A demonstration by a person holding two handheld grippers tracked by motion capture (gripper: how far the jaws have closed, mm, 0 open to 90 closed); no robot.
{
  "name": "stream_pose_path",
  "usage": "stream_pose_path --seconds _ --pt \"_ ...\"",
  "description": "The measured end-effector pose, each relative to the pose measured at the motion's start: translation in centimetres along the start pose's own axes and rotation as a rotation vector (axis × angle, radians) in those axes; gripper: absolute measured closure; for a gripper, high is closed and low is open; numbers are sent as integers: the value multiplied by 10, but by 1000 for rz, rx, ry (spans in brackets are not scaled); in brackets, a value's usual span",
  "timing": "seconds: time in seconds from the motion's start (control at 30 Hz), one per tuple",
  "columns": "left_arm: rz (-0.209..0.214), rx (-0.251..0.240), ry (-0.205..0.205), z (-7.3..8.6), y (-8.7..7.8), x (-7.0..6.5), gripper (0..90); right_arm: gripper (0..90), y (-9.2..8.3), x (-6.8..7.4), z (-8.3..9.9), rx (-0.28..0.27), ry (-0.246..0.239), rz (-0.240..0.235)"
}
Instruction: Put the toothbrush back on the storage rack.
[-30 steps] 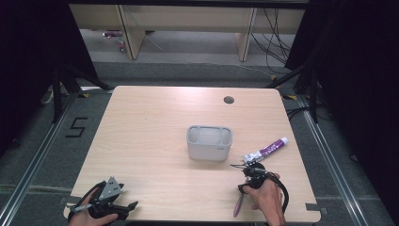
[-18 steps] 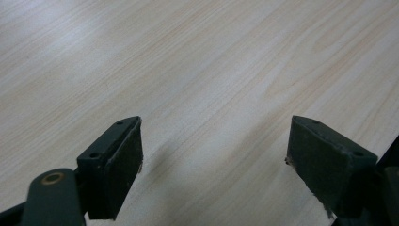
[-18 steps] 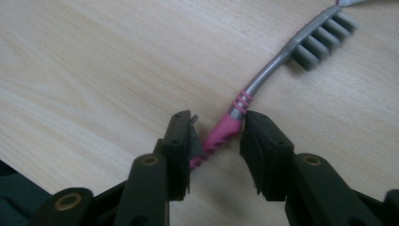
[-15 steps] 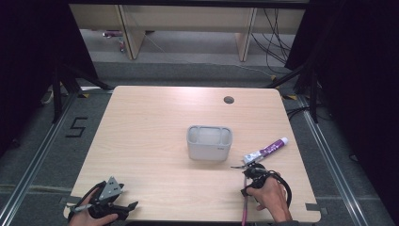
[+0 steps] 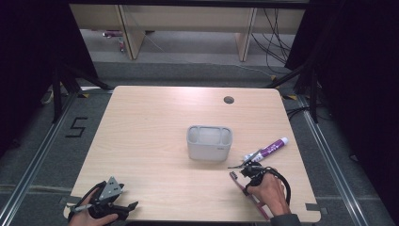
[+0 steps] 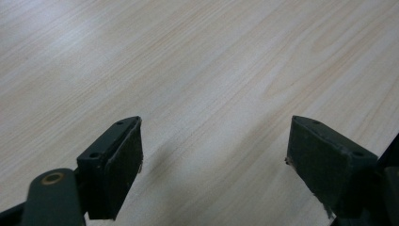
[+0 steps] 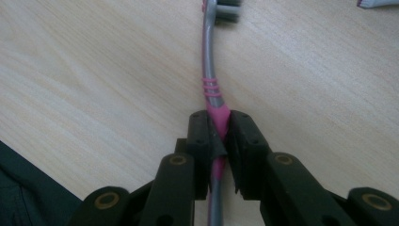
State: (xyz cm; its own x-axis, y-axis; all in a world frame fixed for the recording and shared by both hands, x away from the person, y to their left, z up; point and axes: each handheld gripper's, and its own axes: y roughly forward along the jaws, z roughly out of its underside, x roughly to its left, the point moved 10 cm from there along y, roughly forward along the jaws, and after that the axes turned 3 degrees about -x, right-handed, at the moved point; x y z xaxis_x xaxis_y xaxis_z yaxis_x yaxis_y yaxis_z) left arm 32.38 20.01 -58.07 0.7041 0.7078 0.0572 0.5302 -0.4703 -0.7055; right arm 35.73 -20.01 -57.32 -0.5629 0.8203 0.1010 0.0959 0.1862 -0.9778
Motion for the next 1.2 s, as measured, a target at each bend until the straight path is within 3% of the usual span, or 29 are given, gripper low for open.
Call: stream_pose_path --seconds 0.07,0.1,0.3,0.4,0.43,0.47,0.57,0.6,0.63,0.7,0.83,0.87,0.93,0.97,1.0,1.07,1.1,1.17,1.2 --pt "0 0 -1 0 0 0 181 790 -1 3 0 20 24 5" --pt "-1 0 -1 0 0 0 181 791 0 2 0 18 3 3" --pt "1 0 1 0 0 0 181 800 0 5 0 63 -1 27" --pt "0 -3 2 -1 0 0 181 802 1 5 -1 76 -32 45" --pt "6 0 6 0 -1 0 181 803 2 2 -3 70 -72 46" --pt "5 25 37 2 -3 2 181 803 2 2 -3 67 -66 51" --pt "9 13 21 1 -2 0 181 804 1 5 -1 73 -35 52" --pt "9 15 23 1 -2 0 181 804 2 3 -2 69 -65 49" --pt "9 14 22 1 -2 0 181 804 1 5 -2 76 -42 59" --pt "12 17 24 1 -2 0 181 806 2 6 -2 79 -57 59" --pt "9 12 23 0 -2 1 181 811 1 5 -2 72 -52 58" --pt "10 10 21 0 -2 0 181 812 1 3 -2 65 -76 50" --pt "12 16 22 1 -2 1 181 812 0 8 0 73 -29 32" --pt "3 17 28 1 -2 2 181 812 -1 6 0 74 -32 36" --pt "-2 -9 -4 -1 0 0 181 813 -2 4 0 63 -43 41" --pt "10 14 23 1 -2 1 182 813 -6 6 -1 52 -21 26" --pt "7 7 15 0 -2 1 181 813 -7 4 -3 27 -50 22" --pt "-3 -8 -4 -1 0 1 181 814 -13 3 -3 23 -42 18" --pt "-2 -6 -1 -1 0 1 181 813 -15 0 -4 6 -66 26"
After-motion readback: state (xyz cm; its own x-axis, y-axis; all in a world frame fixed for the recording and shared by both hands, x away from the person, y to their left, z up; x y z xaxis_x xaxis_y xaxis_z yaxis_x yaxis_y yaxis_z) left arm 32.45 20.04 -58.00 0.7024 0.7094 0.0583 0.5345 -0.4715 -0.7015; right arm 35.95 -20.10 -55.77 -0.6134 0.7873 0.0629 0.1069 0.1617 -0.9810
